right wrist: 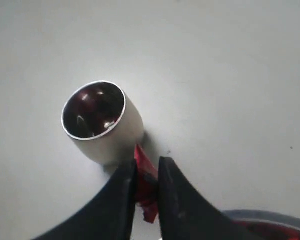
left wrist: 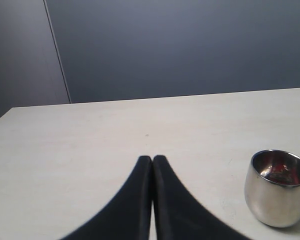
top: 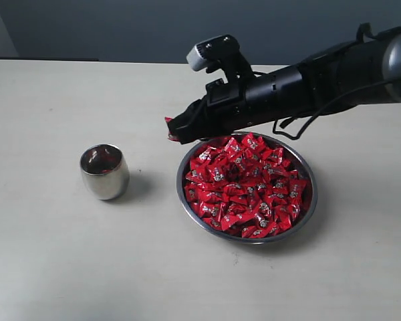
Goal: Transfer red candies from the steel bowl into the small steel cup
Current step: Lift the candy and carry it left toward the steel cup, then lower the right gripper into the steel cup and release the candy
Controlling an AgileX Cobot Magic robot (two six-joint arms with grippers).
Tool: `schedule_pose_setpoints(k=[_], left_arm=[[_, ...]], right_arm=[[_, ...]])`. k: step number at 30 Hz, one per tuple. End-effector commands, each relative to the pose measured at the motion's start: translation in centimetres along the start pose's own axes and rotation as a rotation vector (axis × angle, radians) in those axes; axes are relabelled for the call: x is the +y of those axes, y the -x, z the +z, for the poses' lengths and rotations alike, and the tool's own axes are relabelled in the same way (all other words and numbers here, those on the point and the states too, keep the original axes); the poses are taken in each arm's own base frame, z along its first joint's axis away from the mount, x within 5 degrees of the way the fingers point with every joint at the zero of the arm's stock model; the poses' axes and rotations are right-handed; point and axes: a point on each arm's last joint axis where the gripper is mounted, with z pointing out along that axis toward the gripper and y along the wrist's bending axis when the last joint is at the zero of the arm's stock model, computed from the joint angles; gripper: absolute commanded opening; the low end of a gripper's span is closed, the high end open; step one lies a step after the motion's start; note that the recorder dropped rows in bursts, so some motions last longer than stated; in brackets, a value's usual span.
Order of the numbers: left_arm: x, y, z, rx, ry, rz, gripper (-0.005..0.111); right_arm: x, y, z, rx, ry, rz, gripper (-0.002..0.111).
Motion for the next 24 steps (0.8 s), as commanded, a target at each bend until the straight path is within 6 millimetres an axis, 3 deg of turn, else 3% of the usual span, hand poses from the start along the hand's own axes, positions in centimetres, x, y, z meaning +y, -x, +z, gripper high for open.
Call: schedule_pose_setpoints(k=[1,14,24], left_arm=[[0.0,-0.1,0.0,-0.005,0.001,0.000,0.000],[0.0,-0.1,0.0,-0.005,0.001,0.000,0.000],[0.0,0.0,0.0,-0.007,0.001,0.000,0.000]], right_arm=[[0.3,1.3,1.7,-0.015,0.043,-0.025,0.016],[3.0,2.5,7.6,0.069,0.164,-0.045,0.016],[3.9,3.2,8.4,0.072,0.139,-0.059,0.016]])
